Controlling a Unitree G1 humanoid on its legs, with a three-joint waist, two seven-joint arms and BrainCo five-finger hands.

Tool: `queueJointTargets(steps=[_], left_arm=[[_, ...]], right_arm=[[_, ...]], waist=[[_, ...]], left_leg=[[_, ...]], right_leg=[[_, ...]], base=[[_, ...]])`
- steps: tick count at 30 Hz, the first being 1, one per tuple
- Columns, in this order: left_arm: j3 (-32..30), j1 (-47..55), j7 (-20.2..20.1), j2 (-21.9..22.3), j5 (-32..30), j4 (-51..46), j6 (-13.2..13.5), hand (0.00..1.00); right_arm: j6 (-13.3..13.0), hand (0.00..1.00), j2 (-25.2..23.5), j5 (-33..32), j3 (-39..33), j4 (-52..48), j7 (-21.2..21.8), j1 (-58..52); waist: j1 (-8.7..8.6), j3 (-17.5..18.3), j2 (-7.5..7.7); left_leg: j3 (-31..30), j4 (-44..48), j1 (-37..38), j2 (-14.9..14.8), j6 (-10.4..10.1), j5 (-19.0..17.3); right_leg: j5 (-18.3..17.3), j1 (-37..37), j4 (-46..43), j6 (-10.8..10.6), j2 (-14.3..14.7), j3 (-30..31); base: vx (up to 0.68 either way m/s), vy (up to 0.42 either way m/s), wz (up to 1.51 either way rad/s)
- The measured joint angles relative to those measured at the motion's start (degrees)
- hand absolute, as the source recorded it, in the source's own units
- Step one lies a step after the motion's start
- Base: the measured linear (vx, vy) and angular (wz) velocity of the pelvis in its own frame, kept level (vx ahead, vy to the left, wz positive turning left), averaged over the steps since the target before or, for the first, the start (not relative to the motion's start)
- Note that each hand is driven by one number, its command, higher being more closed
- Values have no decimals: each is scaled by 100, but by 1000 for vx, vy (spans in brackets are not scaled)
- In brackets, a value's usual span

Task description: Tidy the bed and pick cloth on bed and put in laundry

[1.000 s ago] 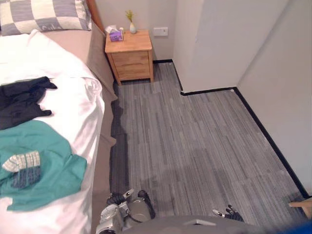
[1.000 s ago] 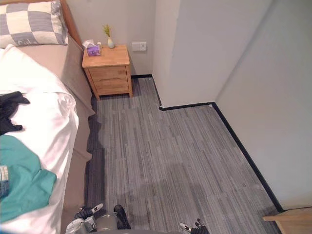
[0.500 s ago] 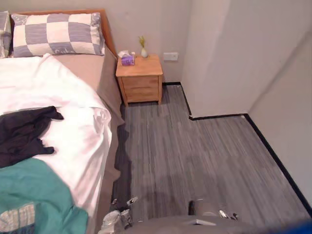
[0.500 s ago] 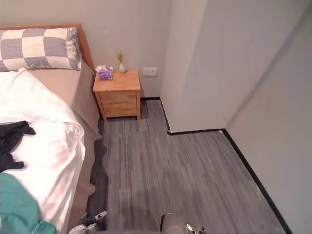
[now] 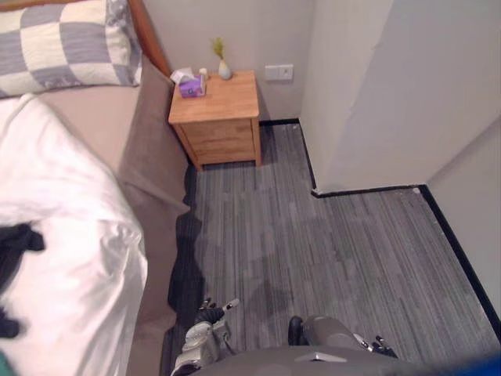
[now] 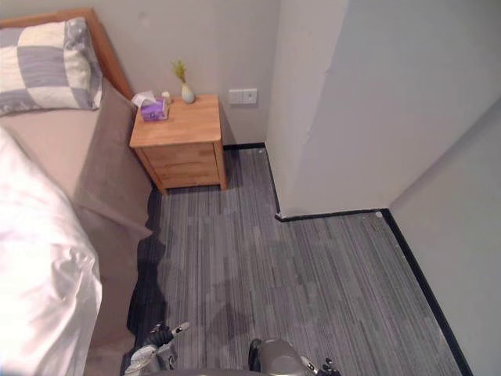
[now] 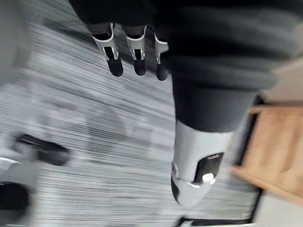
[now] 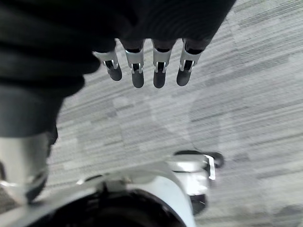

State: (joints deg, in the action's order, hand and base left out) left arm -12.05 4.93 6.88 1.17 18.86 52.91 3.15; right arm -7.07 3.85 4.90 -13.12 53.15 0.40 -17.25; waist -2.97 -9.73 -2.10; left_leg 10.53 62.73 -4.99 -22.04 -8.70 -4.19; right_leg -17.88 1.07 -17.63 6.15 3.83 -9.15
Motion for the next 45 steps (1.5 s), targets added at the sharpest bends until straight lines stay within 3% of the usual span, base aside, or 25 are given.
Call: queueJointTargets(steps=[2, 4, 6, 7, 8, 9, 10, 12, 13, 16, 18, 19, 20, 21, 22, 26, 29, 30, 31, 32, 35, 38, 42, 44, 45], left_arm=[[-60, 42, -31, -95, 19, -106, 10, 0], [-189, 70, -126, -143, -45, -197, 24, 0], [-227, 66, -281, -165, -252, -203, 36, 0], [-216, 90, -319, -126, -265, -185, 28, 0], [-210, 93, -335, -101, -265, -165, 20, 0], [-219, 47, -353, -199, -265, -145, 1, 0], [-228, 55, -392, -194, -265, -168, -3, 0], [-385, 105, -390, -188, -261, -93, -47, 0], [-422, 126, -383, -219, -255, -15, -65, 0], [-313, 114, -386, -282, -255, 230, -169, 0], [-71, 139, -390, -330, -254, 482, -298, 0], [-18, 155, -388, -348, -250, 511, -298, 0], [177, 162, -381, -420, -200, 576, -295, 0], [307, 138, -383, -546, -147, 589, -289, 0], [304, 136, -386, -577, -135, 589, -288, 0], [285, 63, -396, -537, -159, 579, -274, 0], [132, 11, -394, -496, -301, 552, -287, 0], [-4, 0, -394, -521, -445, 491, -293, 0], [-38, -1, -396, -570, -487, 445, -292, 0], [-136, -20, -386, -479, -665, 481, -313, 0], [-204, 92, -167, -201, -863, 382, -242, 0], [-144, 155, -16, -240, -848, 295, -220, 0], [-132, 138, 100, -352, -833, 110, -271, 0], [-135, 174, 149, -250, -829, 17, -272, 0], [-146, 261, 216, -180, -824, 19, -280, 0]], right_arm=[[129, 0, 9, 116, 18, 10, 57, 37], [455, 0, 40, 285, 2, -15, 375, 302], [644, 0, -5, 340, -24, -152, 539, 483], [678, 0, -7, 341, -93, -240, 585, 531], [702, 0, -51, 342, -147, -221, 571, 556], [716, 0, -183, 341, -220, -95, 544, 644], [697, 0, -254, 338, -224, -86, 531, 650], [656, 0, -273, 332, -220, -94, 437, 667], [657, 0, -311, 334, -187, -87, 382, 701], [692, 0, -273, 338, -201, 132, 329, 832], [832, 0, -50, 335, -228, 335, 243, 932], [839, 0, -36, 336, -230, 367, 226, 930], [867, 0, 9, 337, -243, 414, 173, 897], [865, 0, -56, 332, -218, 405, 161, 886], [843, 0, -73, 317, -223, 393, 155, 859], [657, 0, -120, 298, -193, 314, 166, 738], [665, 0, -109, -41, 30, 295, 169, 579], [661, 0, -136, -148, 221, 290, 192, 558], [660, 0, -173, -154, 283, 288, 203, 563], [668, 0, -62, -256, 306, 290, 287, 606], [669, 0, 240, -359, 702, 305, 448, 701], [659, 0, 216, -360, 720, 296, 600, 717], [675, 0, 128, -484, 812, 254, 618, 699], [712, 0, 253, -515, 923, 229, 661, 588], [754, 0, 301, -515, 919, 233, 686, 582]], waist=[[45, -30, 55], [276, -33, 133], [407, -15, 230], [389, 35, 133], [388, 85, 176], [300, 196, 406], [290, 226, 476], [404, 217, 476], [423, 238, 529], [372, 330, 509], [353, 412, 315], [343, 408, 310], [236, 382, 300], [196, 234, 378], [199, 201, 397], [207, 166, 434], [268, 175, 475], [279, 197, 686], [303, 205, 845], [339, 92, 715], [397, 168, 421], [294, 178, 435], [293, 102, 553], [437, 173, 459], [438, 315, 284]], left_leg=[[-80, 259, -443, 12, 33, -204], [261, -285, -947, 114, 214, -592], [1122, -1756, -1146, 454, 471, -606], [1832, -3022, -1099, 660, 1068, -175], [2282, -3311, -967, 767, 1574, -276], [2468, -3820, -855, 1167, 1789, -185], [2665, -4310, -686, 1400, 1848, -100], [2652, -4708, -409, 1584, 1847, -50], [2655, -4911, -219, 1774, 1838, -47], [2496, -5277, 18, 2078, 1766, -28], [2040, -5866, 443, 2363, 1660, 3], [1934, -5921, 519, 2389, 1624, -21], [1497, -5980, 695, 2470, 1657, -105], [1162, -5954, 872, 2523, 1693, -173], [1036, -5956, 912, 2529, 1706, -168], [-401, -5956, 1109, 2374, 1596, -235], [-1529, -5941, 1092, 2271, 1429, -316], [-1650, -5764, 989, 2386, 1282, -457], [-1522, -5661, 962, 2456, 1251, -537], [-1038, -5376, 998, 2221, 969, -671], [-538, -5714, 1192, 1876, 689, -550], [210, -5588, 1136, 1737, 678, -484], [979, -3313, 229, 1322, 626, -741], [1534, -2916, 155, 935, 679, -932], [1665, -3163, 209, 980, 686, -1084]], right_leg=[[-16, 536, 319, -29, -7, 20], [25, 1191, 792, -221, -134, 46], [24, 1592, 1091, -531, -411, -49], [-8, 1704, 1100, -728, -416, -231], [-44, 1747, 1080, -812, -446, -304], [4, 1664, 931, -904, -678, -539], [171, 1527, 637, -1010, -772, -622], [248, 1575, 793, -931, -816, -607], [614, 1733, 1214, -890, -865, -586], [717, 1850, 1156, -1010, -991, -628], [839, 1100, -990, -1129, -1236, -744], [990, 899, -1538, -1111, -1328, -764], [1147, 269, -3023, -1089, -1524, -650], [679, -144, -3630, -1037, -1635, -559], [538, -333, -3720, -1026, -1678, -520], [220, -1098, -2672, -1034, -1226, 235], [328, -986, -782, -1114, -708, 1227], [483, -831, 193, -1154, -743, 1621], [688, -773, 416, -1176, -863, 1689], [990, -644, 183, -999, -882, 1326], [755, -333, 169, -784, -769, 713], [746, -52, 280, -763, -851, 81], [693, 792, 594, -672, -987, -693], [661, 976, 608, -672, -927, -772], [619, 928, 559, -718, -892, -760]], base=[[263, -10, -20], [4, 86, -24], [-176, 254, 7], [-13, 288, 54], [248, 261, 116], [443, 204, 126], [391, 191, 113], [262, 133, 37], [202, 93, 25], [171, 68, 39], [77, 114, 67], [-36, 134, 114], [-145, 146, 151], [-214, 167, 164], [-248, 137, 128], [-284, 116, 187], [-226, -58, 211], [-125, -149, 122], [10, -233, 150], [229, -203, 123], [296, -155, 93], [179, -58, 97], [65, 66, 131], [7, 182, 85], [96, 230, 41]])
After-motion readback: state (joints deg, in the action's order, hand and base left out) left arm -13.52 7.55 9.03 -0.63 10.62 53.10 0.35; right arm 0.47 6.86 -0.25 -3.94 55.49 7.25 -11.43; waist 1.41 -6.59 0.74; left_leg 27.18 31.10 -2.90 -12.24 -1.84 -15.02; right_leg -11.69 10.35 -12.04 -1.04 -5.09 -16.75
